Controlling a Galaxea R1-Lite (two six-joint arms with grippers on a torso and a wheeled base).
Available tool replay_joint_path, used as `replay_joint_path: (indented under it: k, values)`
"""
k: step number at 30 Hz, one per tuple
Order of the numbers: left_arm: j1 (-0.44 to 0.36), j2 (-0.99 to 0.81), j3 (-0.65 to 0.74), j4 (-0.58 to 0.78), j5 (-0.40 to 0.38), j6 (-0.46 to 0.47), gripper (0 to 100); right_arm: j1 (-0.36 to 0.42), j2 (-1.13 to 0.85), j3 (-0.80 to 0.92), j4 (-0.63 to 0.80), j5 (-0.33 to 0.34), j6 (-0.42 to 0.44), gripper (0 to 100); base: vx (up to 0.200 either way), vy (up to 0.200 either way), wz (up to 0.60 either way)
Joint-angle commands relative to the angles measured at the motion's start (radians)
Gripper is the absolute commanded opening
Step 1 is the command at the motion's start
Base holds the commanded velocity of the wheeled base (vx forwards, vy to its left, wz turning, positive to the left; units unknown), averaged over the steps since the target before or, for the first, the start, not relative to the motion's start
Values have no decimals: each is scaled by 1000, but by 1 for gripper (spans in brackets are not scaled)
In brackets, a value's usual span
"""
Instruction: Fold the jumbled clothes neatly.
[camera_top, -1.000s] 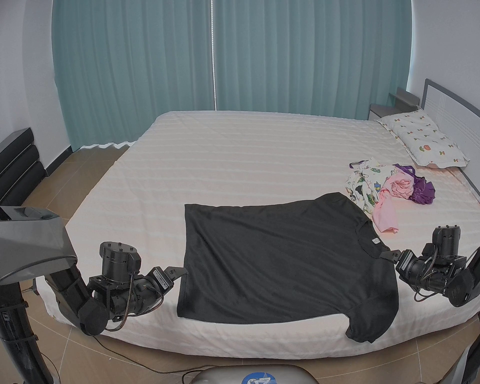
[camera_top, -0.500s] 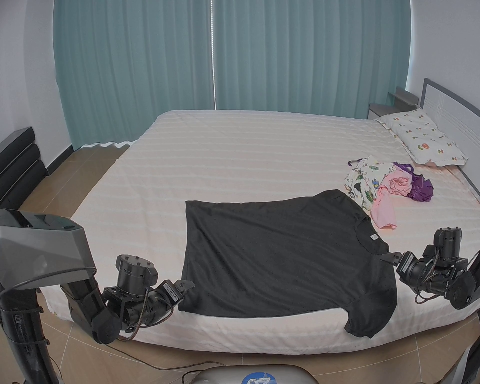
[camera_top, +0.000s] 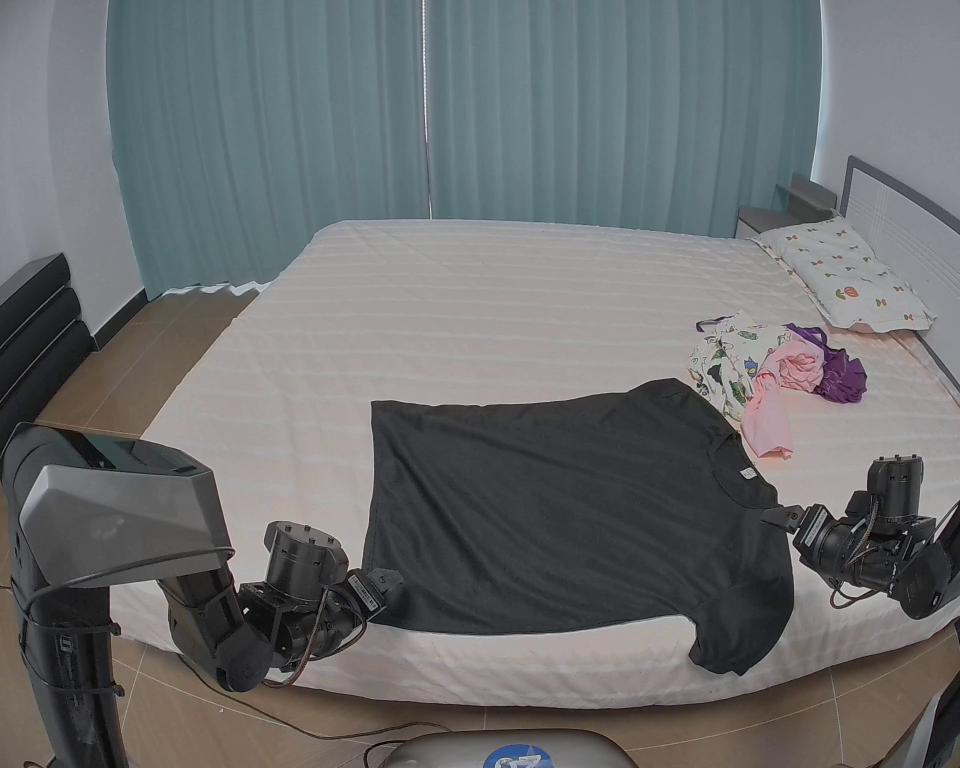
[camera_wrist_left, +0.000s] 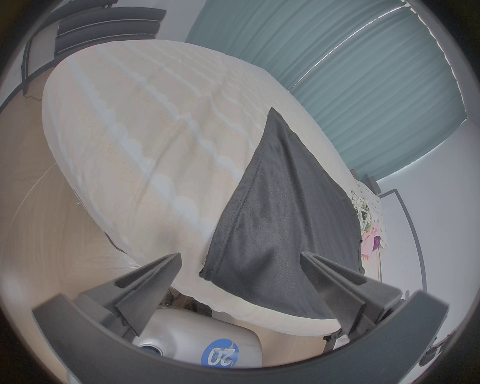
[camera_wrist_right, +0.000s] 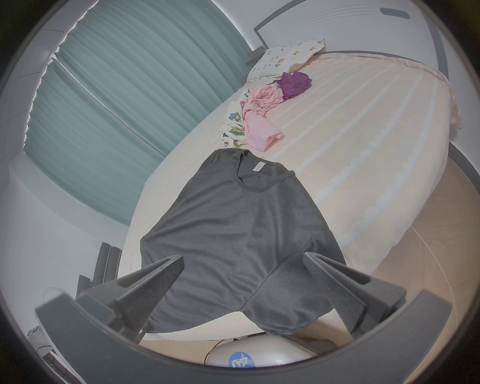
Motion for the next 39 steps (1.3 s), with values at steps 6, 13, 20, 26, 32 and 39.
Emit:
replay_joint_path:
  k: [6, 13, 20, 26, 32, 39]
  values:
    - [-30, 9, 13, -7, 2, -3, 100, -4, 4, 0, 0, 2, 4, 100, 0, 0, 0]
    - [-30, -37, 25, -7, 4, -21, 100, -3, 5, -5, 0, 2, 5, 100, 0, 0, 0]
    - [-35, -51, 43, -8, 2, -24, 100, -3, 13, -10, 0, 1, 5, 100, 0, -200, 0]
    - [-65, -61, 76, -7, 4, -24, 100, -4, 13, -13, 0, 1, 5, 100, 0, -133, 0]
    - [-64, -60, 92, -5, 16, -21, 100, -4, 11, -11, 0, 1, 5, 100, 0, 0, 0]
    - [-35, -61, 122, -5, 25, 5, 100, -3, 11, -11, 0, 1, 1, 100, 0, 0, 0]
